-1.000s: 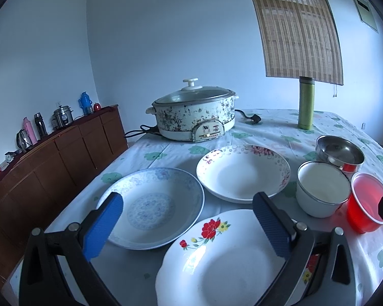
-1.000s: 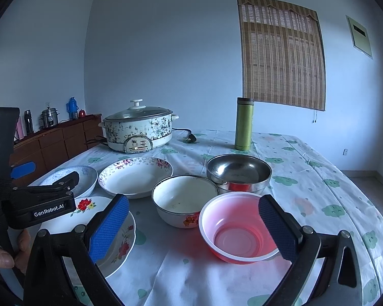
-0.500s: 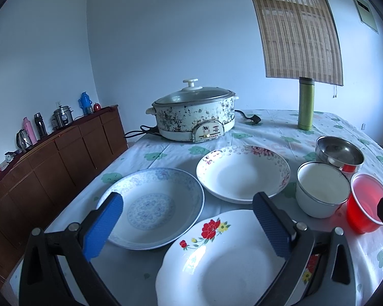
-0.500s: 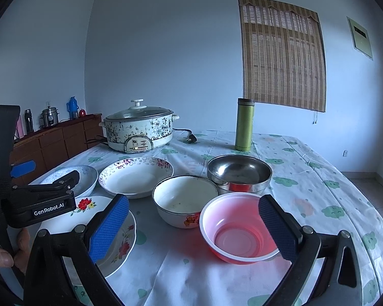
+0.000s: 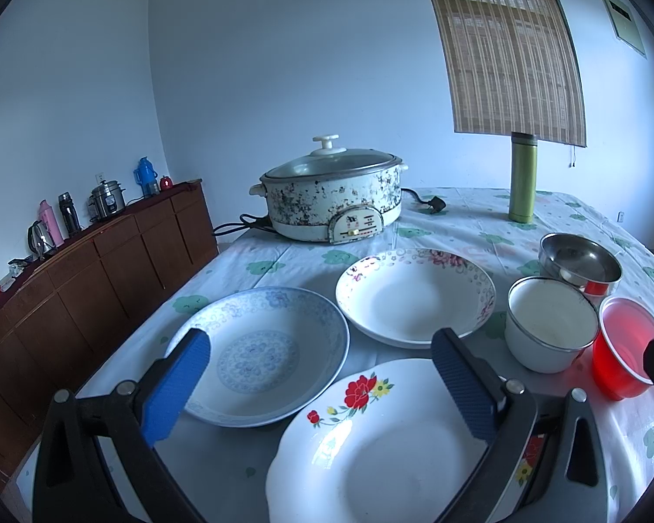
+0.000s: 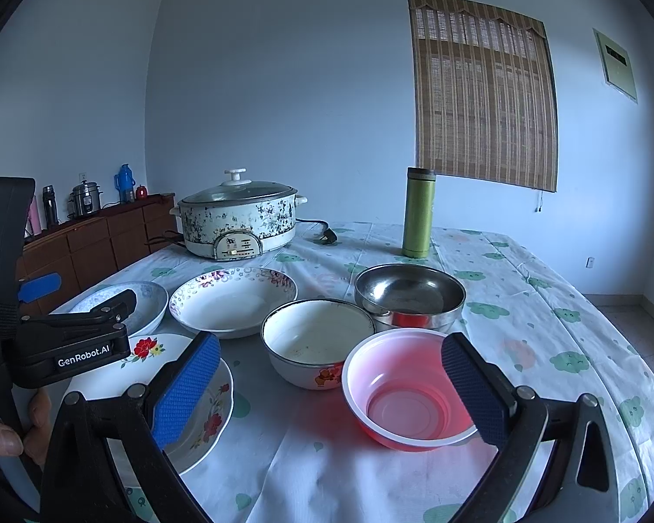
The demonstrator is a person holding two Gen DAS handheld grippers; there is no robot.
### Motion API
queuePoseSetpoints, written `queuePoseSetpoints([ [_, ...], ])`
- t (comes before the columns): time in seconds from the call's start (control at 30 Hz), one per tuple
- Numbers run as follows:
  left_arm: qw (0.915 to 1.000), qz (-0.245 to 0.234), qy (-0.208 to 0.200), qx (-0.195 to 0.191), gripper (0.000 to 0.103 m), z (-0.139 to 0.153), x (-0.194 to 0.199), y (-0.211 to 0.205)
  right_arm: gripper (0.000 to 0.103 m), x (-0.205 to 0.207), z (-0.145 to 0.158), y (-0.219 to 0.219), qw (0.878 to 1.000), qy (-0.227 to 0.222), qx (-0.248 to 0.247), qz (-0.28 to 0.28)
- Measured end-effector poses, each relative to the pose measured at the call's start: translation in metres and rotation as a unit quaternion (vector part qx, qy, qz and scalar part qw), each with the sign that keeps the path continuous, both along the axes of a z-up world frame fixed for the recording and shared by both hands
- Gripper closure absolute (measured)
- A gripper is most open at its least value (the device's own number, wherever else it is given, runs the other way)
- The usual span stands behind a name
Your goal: Organize plates and bowls
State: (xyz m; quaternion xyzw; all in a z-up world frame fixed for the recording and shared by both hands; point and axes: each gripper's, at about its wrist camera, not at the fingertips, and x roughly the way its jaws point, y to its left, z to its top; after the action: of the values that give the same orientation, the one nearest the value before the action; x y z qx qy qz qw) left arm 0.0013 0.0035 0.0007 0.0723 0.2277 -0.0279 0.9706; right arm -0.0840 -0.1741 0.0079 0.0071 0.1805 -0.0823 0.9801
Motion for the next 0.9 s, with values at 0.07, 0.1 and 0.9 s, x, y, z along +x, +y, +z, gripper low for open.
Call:
queuePoseSetpoints([
  [0.07,1.0000,0.000,0.000,0.000,0.000,0.0002,-0.0001,0.0001,0.001,0.0010,-0.0007,0.0002,1.000,0.001,0.000,0.001],
  [0.1,1.0000,0.000,0.000,0.000,0.000,0.0002,0.0000,0.0002,0.001,0.0008,-0.0006,0.0004,1.000,0.001,0.000,0.000],
  [0.9,1.0000,0.001,0.007,0.004,0.000,-0.0033,0.0012,-0.0013,0.001,0.0016,-0.0016,0.0015,1.000,0.002,0.001,0.009],
])
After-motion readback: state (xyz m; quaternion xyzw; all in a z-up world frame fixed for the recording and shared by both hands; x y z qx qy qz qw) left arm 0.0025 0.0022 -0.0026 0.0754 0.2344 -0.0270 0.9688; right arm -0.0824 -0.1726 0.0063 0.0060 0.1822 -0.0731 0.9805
